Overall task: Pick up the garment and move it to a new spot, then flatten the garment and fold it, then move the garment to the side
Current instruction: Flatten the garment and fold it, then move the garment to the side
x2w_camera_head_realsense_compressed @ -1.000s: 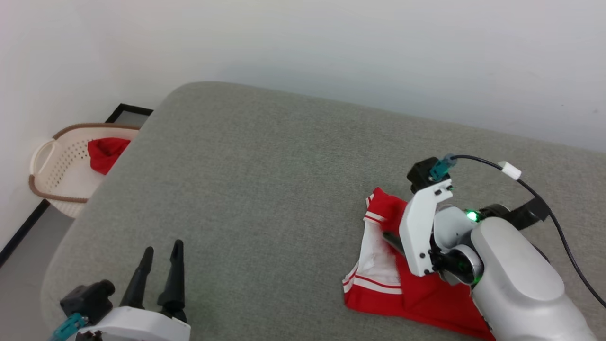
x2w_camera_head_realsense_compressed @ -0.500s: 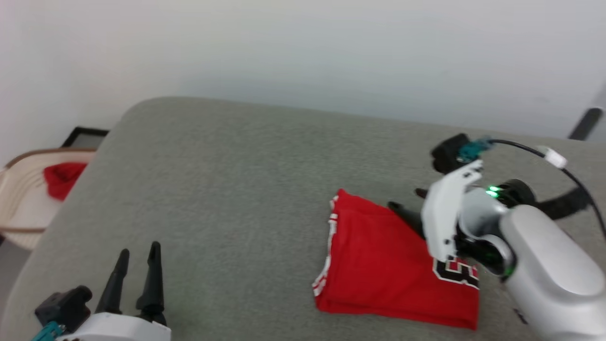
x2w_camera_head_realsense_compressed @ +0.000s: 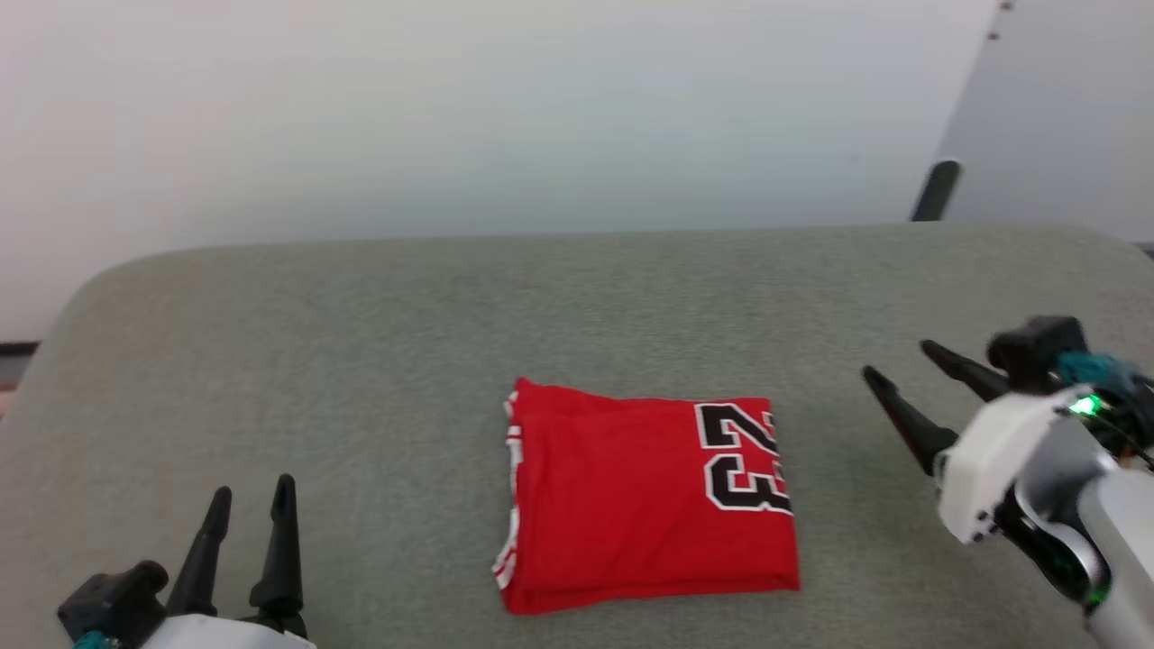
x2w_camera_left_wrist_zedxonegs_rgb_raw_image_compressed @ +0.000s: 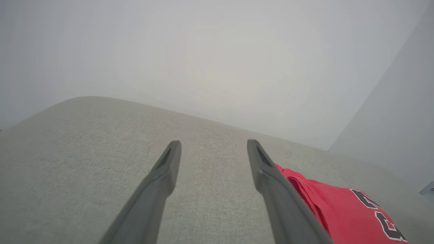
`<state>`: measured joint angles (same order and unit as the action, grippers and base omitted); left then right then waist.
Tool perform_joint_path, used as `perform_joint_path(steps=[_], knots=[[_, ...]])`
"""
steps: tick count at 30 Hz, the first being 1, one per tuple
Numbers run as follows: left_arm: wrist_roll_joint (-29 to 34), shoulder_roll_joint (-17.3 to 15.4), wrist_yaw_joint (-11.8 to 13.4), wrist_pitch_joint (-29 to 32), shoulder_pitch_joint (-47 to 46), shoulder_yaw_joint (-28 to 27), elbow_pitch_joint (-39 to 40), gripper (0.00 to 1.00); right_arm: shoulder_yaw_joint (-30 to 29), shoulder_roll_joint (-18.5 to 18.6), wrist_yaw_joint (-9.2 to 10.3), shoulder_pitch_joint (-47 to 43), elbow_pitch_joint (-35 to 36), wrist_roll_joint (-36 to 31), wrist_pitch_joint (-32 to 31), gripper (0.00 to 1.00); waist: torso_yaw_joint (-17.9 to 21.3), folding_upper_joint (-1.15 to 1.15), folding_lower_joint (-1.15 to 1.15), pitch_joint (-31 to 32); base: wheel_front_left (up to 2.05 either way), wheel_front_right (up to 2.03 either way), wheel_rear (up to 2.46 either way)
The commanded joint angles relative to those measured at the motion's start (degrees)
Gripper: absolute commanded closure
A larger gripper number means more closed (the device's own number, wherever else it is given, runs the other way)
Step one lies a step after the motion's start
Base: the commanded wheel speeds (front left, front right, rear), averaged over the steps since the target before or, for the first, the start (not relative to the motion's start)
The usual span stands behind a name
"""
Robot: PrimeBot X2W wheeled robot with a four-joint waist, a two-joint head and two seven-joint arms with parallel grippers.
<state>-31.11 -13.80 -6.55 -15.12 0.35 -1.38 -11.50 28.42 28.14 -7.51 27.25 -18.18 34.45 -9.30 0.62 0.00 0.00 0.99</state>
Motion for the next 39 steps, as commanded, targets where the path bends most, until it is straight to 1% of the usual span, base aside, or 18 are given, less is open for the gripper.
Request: perform_joint_path(steps=[1, 3, 7, 8, 11, 14, 21, 27, 39], knots=[[0.34, -0.07, 0.27, 0.03, 0.71, -0.17, 0.3, 0.0, -1.07, 0.54, 0.04, -1.79, 0.1, -1.44, 2.54, 0.0, 3.86, 0.0, 0.0, 0.55, 0.0, 0.0, 0.0], [0.6, -0.19, 0.27, 0.03, 1.11, -0.22, 0.33, 0.0, -2.85, 1.31, 0.05, -3.52, 0.09, -2.83, 6.32, 0.0, 4.78, 0.0, 0.0, 0.71, 0.0, 0.0, 0.0], [1.18, -0.12, 0.27, 0.03, 1.5, -0.42, 0.63, 0.0, -6.77, 1.67, 0.05, -8.03, -0.01, -5.48, 12.92, 0.0, 5.85, 0.0, 0.0, 1.11, 0.0, 0.0, 0.0], [1.18, -0.12, 0.27, 0.03, 1.5, -0.42, 0.63, 0.0, -6.77, 1.67, 0.05, -8.03, -0.01, -5.48, 12.92, 0.0, 5.85, 0.0, 0.0, 1.11, 0.0, 0.0, 0.0], [1.57, -0.3, 0.1, 0.03, 2.07, -0.78, 0.98, 0.0, -10.05, 1.5, 0.05, -11.62, 0.01, -6.68, 16.77, 0.0, 5.99, 0.0, 0.0, 1.57, 0.0, 0.0, 0.0], [1.77, -0.46, -0.06, 0.03, 2.53, -1.27, 1.11, 0.0, -13.02, 0.99, 0.05, -15.01, 0.06, -7.47, 19.32, 0.0, 5.85, 0.0, 0.0, 1.94, 0.0, 0.0, 0.0], [2.11, -0.53, -0.23, 0.03, 3.65, -2.48, 1.46, 0.0, -17.01, -1.0, 0.05, -19.99, 1.97, -9.07, 20.38, 0.0, 5.57, 0.0, 0.0, 2.4, 0.0, 0.0, 0.0], [2.57, -0.06, -0.4, 0.03, 3.9, -2.8, 1.46, 0.0, -19.3, -1.92, 0.05, -21.8, 3.7, -10.38, 20.51, 0.0, 4.94, 0.0, 0.0, 2.52, 0.0, 0.0, 0.0], [3.15, 0.51, -0.53, 0.03, 4.0, -2.93, 1.37, 0.0, -21.0, -3.07, 0.05, -23.34, 5.78, -11.85, 19.33, 0.0, 3.46, 0.0, 0.0, 2.81, 0.0, 0.0, 0.0]])
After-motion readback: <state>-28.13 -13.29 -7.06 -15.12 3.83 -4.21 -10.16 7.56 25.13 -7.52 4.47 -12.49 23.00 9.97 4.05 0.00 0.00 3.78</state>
